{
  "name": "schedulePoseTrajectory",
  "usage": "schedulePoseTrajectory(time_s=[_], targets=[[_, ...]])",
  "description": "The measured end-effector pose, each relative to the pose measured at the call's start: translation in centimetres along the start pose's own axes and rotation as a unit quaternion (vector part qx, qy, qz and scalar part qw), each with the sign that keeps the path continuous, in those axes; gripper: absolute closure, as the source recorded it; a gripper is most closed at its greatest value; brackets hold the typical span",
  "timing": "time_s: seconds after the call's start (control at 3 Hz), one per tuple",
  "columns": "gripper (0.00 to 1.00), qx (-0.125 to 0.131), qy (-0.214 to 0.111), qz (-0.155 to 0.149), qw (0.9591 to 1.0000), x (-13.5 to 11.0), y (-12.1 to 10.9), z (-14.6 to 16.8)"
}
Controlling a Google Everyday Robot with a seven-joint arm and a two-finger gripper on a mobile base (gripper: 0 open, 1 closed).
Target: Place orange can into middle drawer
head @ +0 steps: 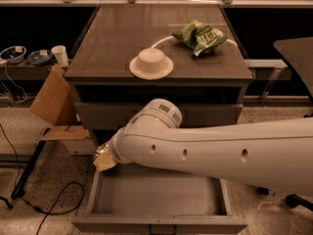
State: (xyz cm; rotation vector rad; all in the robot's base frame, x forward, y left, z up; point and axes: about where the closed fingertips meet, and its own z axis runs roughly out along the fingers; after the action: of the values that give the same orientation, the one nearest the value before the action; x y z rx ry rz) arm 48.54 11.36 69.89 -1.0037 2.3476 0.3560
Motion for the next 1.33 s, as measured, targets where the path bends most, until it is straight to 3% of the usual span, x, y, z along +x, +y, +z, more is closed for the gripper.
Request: schedulePoseTrajectory(time_s=[1.33], targets=[[1.00, -0.034, 0.003, 0.018, 0.9993, 4.8, -0.3, 13.9]])
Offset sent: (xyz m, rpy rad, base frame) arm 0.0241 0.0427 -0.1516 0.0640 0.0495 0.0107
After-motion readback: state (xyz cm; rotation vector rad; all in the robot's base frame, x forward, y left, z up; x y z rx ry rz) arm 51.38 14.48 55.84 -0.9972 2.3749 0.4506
